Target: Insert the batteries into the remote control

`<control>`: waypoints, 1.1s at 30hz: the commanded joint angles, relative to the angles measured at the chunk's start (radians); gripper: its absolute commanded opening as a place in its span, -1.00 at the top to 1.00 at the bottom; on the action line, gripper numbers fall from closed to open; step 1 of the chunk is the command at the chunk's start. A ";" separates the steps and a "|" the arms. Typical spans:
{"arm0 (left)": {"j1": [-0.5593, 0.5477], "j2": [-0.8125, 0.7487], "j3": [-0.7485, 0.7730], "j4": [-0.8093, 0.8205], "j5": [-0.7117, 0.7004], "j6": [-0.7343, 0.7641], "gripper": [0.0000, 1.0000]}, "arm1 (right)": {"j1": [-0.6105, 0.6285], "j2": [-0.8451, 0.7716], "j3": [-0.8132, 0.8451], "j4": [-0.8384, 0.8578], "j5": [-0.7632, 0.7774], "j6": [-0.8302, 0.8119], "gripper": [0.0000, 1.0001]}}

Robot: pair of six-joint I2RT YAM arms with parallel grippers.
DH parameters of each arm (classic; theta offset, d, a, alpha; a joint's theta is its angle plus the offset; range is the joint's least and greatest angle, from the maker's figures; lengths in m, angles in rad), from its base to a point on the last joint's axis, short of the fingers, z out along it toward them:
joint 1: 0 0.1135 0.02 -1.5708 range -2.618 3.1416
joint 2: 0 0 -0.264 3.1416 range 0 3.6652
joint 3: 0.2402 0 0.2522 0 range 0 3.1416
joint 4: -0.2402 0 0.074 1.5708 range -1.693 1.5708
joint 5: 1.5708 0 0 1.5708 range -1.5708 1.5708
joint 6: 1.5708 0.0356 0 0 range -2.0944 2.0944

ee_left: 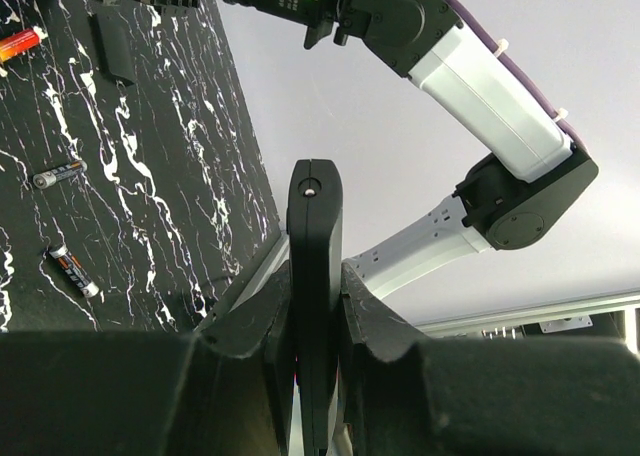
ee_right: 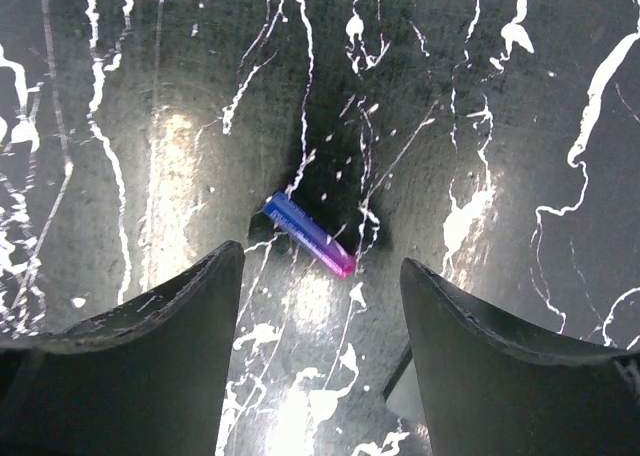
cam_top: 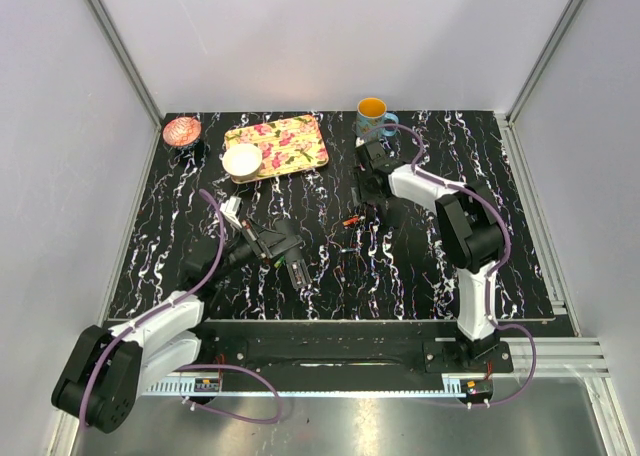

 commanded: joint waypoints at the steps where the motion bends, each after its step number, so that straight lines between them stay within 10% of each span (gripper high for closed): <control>1: 0.007 -0.005 -0.012 0.085 0.021 -0.005 1.00 | 0.018 -0.144 -0.031 0.034 -0.065 0.077 -0.45; 19: 0.007 -0.088 -0.026 0.013 0.016 0.004 1.00 | 0.162 -0.071 -0.089 0.006 0.019 -0.007 -0.67; 33: 0.009 -0.085 -0.037 0.023 0.011 0.012 1.00 | 0.164 -0.042 -0.091 -0.013 0.018 -0.050 -0.39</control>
